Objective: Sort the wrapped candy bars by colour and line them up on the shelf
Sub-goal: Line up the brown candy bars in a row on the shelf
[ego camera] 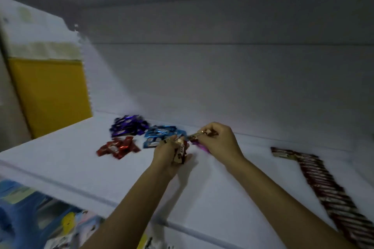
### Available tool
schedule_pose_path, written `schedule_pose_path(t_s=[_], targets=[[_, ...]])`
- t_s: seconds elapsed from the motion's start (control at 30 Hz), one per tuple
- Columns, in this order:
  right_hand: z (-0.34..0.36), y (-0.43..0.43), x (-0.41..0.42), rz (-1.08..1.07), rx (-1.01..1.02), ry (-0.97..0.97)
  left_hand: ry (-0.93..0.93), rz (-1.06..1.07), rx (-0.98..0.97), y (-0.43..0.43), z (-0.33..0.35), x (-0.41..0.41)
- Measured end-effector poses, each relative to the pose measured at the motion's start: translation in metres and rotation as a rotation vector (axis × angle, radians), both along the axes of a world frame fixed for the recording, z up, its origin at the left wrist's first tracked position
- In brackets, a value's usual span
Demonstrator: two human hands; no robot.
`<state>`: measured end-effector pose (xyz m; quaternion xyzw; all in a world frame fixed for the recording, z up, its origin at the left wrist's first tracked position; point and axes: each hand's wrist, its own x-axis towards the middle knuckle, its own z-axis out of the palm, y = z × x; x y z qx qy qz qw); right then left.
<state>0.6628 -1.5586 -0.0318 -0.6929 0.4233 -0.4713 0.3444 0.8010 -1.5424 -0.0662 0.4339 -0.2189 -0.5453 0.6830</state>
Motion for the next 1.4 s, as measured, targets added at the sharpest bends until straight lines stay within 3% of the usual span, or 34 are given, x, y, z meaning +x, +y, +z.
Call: schedule_pose_path(t_s=[0.07, 0.23, 0.43, 0.67, 1.03, 1.4], targets=[[0.017, -0.009, -0.036, -0.084, -0.024, -0.015, 0.025, -0.109, 0.021, -0.019, 0.000, -0.042], [0.044, -0.022, -0.131, -0.228, -0.026, 0.178, -0.040, -0.371, 0.011, -0.049, -0.006, -0.141], [0.038, -0.040, -0.200, -0.444, 0.022, 0.415, -0.446, -0.434, -0.207, -0.054, -0.034, -0.181], [0.011, -0.077, -0.203, -0.324, 0.146, 0.887, -0.468, -0.401, -0.259, -0.064, -0.039, -0.176], [-0.013, -0.113, -0.202, -0.200, 0.128, 1.036, -0.366, -0.250, -0.262, -0.077, -0.043, -0.169], [-0.014, -0.114, -0.218, -0.219, 0.013, 1.147, -0.370, -0.260, -0.264, -0.081, -0.045, -0.169]])
